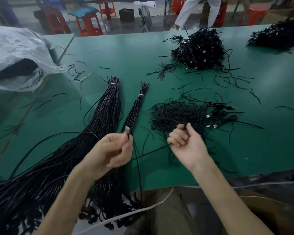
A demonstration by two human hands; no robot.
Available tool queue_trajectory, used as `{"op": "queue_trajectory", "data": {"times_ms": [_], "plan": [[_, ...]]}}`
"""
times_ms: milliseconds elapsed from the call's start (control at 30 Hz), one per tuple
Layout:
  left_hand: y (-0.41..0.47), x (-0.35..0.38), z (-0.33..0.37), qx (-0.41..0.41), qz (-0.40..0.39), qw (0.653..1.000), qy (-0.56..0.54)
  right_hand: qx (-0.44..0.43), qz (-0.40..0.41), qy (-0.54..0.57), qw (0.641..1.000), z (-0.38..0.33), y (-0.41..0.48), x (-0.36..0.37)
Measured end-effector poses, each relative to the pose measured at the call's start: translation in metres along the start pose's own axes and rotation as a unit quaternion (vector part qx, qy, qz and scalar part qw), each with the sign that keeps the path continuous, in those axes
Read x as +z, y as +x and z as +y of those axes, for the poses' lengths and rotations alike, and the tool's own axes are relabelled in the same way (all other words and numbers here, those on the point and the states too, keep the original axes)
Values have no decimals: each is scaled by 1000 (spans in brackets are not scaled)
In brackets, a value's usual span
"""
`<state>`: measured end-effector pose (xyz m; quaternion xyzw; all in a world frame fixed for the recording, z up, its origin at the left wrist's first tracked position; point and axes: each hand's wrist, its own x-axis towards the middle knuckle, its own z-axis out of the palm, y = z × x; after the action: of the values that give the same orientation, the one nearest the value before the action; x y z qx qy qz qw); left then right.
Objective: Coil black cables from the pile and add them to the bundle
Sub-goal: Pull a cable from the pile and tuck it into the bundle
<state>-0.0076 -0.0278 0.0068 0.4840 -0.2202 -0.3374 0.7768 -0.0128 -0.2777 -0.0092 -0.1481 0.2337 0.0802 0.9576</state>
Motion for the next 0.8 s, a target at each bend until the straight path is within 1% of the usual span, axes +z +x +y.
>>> {"op": "queue_trajectory", "data": {"times_ms": [33,67,133,167,200,233,267,333,367,433,500,633,700,733,800], "plan": [[-4,-3,2,-37,-29,995,88,5,-5,-12,1000,-6,-2,0],[-7,-4,3,-76,-58,982,161,13,-11,-32,999,-9,-3,2],[-7,-1,1,-153,-101,944,272,24,-22,-73,997,-6,-7,8],[-4,2,-1,-188,-104,919,331,24,-29,-83,996,-2,-9,13],[1,5,-5,-211,-85,891,394,24,-39,-83,996,1,-11,19],[5,6,-10,-216,-40,863,454,25,-51,-76,996,4,-14,25],[9,6,-14,-202,25,839,504,31,-64,-63,995,6,-18,31],[13,5,-20,-123,153,807,558,50,-85,-26,995,12,-27,41],[13,5,-20,-78,190,796,570,59,-90,-3,994,15,-31,44],[13,6,-19,-15,224,775,591,76,-91,38,992,25,-41,47],[11,9,-18,31,226,763,604,90,-90,61,990,35,-50,48],[6,8,-19,76,236,778,577,114,-87,66,987,53,-57,44],[7,2,-23,55,237,792,560,111,-67,48,990,57,-49,42],[9,-1,-27,39,236,792,561,107,-52,36,992,58,-43,40],[14,-9,-37,9,229,782,580,108,-26,0,994,59,-32,34]]}}
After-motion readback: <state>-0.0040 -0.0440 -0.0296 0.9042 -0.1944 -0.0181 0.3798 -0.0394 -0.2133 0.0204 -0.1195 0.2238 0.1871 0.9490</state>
